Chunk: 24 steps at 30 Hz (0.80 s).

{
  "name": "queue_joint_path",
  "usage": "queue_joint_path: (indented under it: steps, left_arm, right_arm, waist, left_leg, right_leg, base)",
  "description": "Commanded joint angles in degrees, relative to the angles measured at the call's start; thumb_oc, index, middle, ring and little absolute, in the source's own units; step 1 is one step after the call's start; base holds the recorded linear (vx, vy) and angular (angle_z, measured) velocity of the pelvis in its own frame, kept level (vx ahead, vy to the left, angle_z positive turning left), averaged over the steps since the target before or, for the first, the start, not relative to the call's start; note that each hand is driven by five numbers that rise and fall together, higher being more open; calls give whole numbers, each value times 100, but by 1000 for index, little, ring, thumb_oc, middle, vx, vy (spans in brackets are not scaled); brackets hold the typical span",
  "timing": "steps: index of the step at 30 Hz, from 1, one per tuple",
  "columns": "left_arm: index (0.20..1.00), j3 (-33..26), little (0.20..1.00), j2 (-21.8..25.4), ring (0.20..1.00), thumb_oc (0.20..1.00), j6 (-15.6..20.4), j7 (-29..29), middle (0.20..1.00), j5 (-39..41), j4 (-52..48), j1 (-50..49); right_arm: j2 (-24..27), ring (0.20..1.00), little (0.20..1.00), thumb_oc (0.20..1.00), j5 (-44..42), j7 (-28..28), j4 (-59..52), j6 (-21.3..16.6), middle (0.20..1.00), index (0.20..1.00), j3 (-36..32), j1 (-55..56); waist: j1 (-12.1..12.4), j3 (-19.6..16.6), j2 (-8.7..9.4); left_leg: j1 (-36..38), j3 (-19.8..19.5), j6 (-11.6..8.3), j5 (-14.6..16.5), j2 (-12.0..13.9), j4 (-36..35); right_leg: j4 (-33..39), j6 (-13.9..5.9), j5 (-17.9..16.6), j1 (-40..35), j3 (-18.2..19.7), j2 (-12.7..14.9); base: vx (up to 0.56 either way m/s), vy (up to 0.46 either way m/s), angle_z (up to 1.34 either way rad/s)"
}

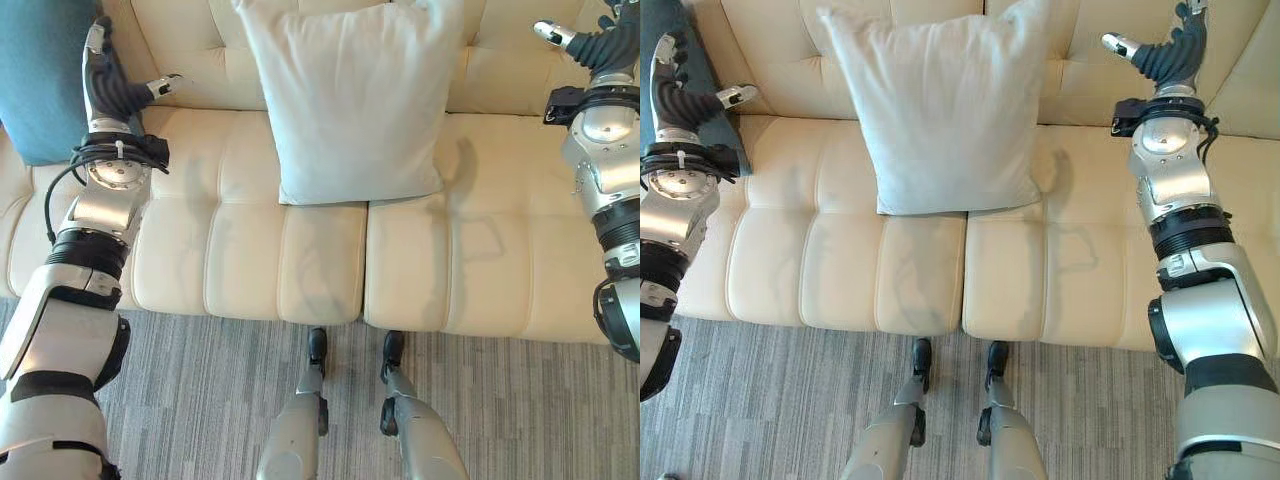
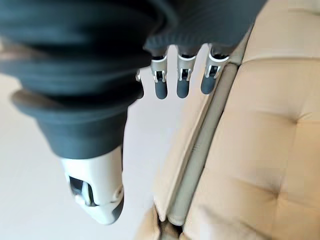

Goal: Pick up all the scattered cushions and arrange them neatly on the sofa.

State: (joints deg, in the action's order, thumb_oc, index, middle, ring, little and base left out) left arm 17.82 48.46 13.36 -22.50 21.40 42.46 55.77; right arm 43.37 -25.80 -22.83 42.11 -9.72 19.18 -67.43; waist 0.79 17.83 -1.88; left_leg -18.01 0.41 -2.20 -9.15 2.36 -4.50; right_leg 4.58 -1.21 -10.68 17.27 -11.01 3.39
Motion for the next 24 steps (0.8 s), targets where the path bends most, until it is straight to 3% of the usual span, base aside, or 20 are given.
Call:
queue_joint_path:
  steps: [1, 3, 7, 8, 9, 10, 11, 13, 18, 21, 22, 23, 24]
  left_arm:
    - [1000, -598, 1000, -151, 1000, 1000, 364, 143, 1000, -177, -1015, -1259]
    - [1000, -1126, 1000, -578, 1000, 1000, 356, 389, 1000, -225, -1923, -2545]
    - [1000, -1775, 1000, -1476, 1000, 1000, 202, 999, 1000, -88, -2679, -4474]
    - [1000, -1785, 1000, -1475, 1000, 1000, 188, 1006, 1000, -87, -2714, -4527]
    - [1000, -2066, 1000, -1811, 1000, 1000, 67, 1369, 1000, -122, -2723, -5305]
    - [1000, -2067, 1000, -1812, 1000, 1000, 61, 1374, 1000, -124, -2743, -5343]
    - [1000, -2261, 1000, -2211, 1000, 1000, -57, 1595, 1000, -21, -2649, -5996]
    - [1000, -2284, 1000, -2461, 1000, 1000, -226, 1816, 1000, -160, -2370, -6516]
    - [1000, -2277, 1000, -2728, 1000, 1000, -426, 2049, 1000, -624, -1601, -7203]
    - [1000, -2260, 1000, -2552, 1000, 1000, -445, 2018, 1000, -930, -1514, -7247]
    - [1000, -2261, 1000, -2550, 1000, 1000, -444, 2018, 1000, -930, -1511, -7242]
    - [1000, -2229, 1000, -2405, 1000, 1000, -465, 1922, 1000, -952, -1540, -7126]
    - [1000, -2230, 1000, -2403, 1000, 1000, -465, 1921, 1000, -952, -1539, -7122]
  right_arm:
    - [-55, 1000, 1000, 1000, 10, 185, -908, -317, 1000, 1000, -646, 1419]
    - [-388, 1000, 1000, 1000, 229, 446, -1867, -304, 1000, 1000, -1247, 2816]
    - [-1212, 1000, 1000, 1000, 262, 1170, -2795, -332, 1000, 1000, -2036, 4842]
    - [-1222, 1000, 1000, 1000, 266, 1176, -2831, -320, 1000, 1000, -2038, 4892]
    - [-1515, 1000, 1000, 1000, 360, 1582, -2955, -212, 1000, 1000, -2320, 5740]
    - [-1521, 1000, 1000, 1000, 364, 1587, -2982, -204, 1000, 1000, -2321, 5783]
    - [-1791, 1000, 1000, 1000, 496, 1885, -2968, -92, 1000, 1000, -2441, 6437]
    - [-2078, 1000, 1000, 1000, 591, 2151, -2665, 4, 1000, 1000, -2508, 7040]
    - [-2264, 1000, 1000, 1000, 1476, 2299, -1744, 244, 1000, 1000, -2280, 7684]
    - [-2316, 1000, 1000, 1000, 1677, 2193, -1297, 276, 1000, 1000, -2143, 7667]
    - [-2320, 1000, 1000, 1000, 1677, 2191, -1292, 273, 1000, 1000, -2142, 7661]
    - [-2371, 1000, 1000, 1000, 1612, 2125, -1127, 255, 1000, 1000, -2088, 7571]
    - [-2373, 1000, 1000, 1000, 1612, 2125, -1124, 254, 1000, 1000, -2088, 7565]
  waist:
    - [72, -377, 245]
    - [33, -507, 279]
    - [-39, -733, 390]
    - [-40, -751, 394]
    - [-79, -852, 432]
    - [-78, -865, 432]
    - [-112, -963, 474]
    - [-162, -1056, 498]
    - [-262, -1095, 621]
    - [-279, -951, 685]
    - [-271, -952, 690]
    - [-180, -779, 647]
    - [-179, -784, 654]
  left_leg:
    - [444, 56, -351, 617, -53, -3]
    - [638, 81, -317, 711, -66, -10]
    - [1023, 128, -236, 897, -82, 1]
    - [1039, 130, -234, 902, -83, -2]
    - [1214, 158, -195, 954, -91, 16]
    - [1233, 159, -195, 959, -90, 12]
    - [1393, 188, -152, 1020, -98, 21]
    - [1560, 234, -94, 1062, -103, 33]
    - [1800, 496, -3, 1095, -164, -50]
    - [1692, 656, 62, 1006, -157, -50]
    - [1687, 666, 63, 1005, -158, -50]
    - [1563, 720, 84, 840, -29, -9]
    - [1550, 722, 84, 825, -34, -14]
  right_leg:
    - [-290, -719, 674, -133, 341, 414]
    - [-234, -705, 697, -337, 328, 409]
    - [-158, -713, 748, -750, 345, 416]
    - [-152, -715, 751, -766, 347, 416]
    - [-155, -728, 757, -929, 337, 427]
    - [-149, -729, 759, -949, 337, 426]
    - [-147, -750, 753, -1079, 363, 435]
    - [-166, -778, 711, -1171, 420, 440]
    - [-116, -981, 300, -1087, 664, 435]
    - [-244, -1194, -25, -789, 761, 433]
    - [-253, -1195, -24, -775, 772, 433]
    - [-906, -1085, 387, -767, 721, 393]
    - [-913, -1084, 383, -747, 725, 397]
  base:
    - [62, 40, 2]
    - [89, 29, 6]
    - [99, 19, -2]
    - [55, 45, -14]
    - [31, 36, -15]
    - [20, 79, -12]
    - [-2, 45, -4]
    - [-43, 114, -5]
    - [-177, 120, -31]
    - [-254, 25, -53]
    - [-563, -16, -81]
    - [-336, -20, -56]
    - [-609, -25, -45]
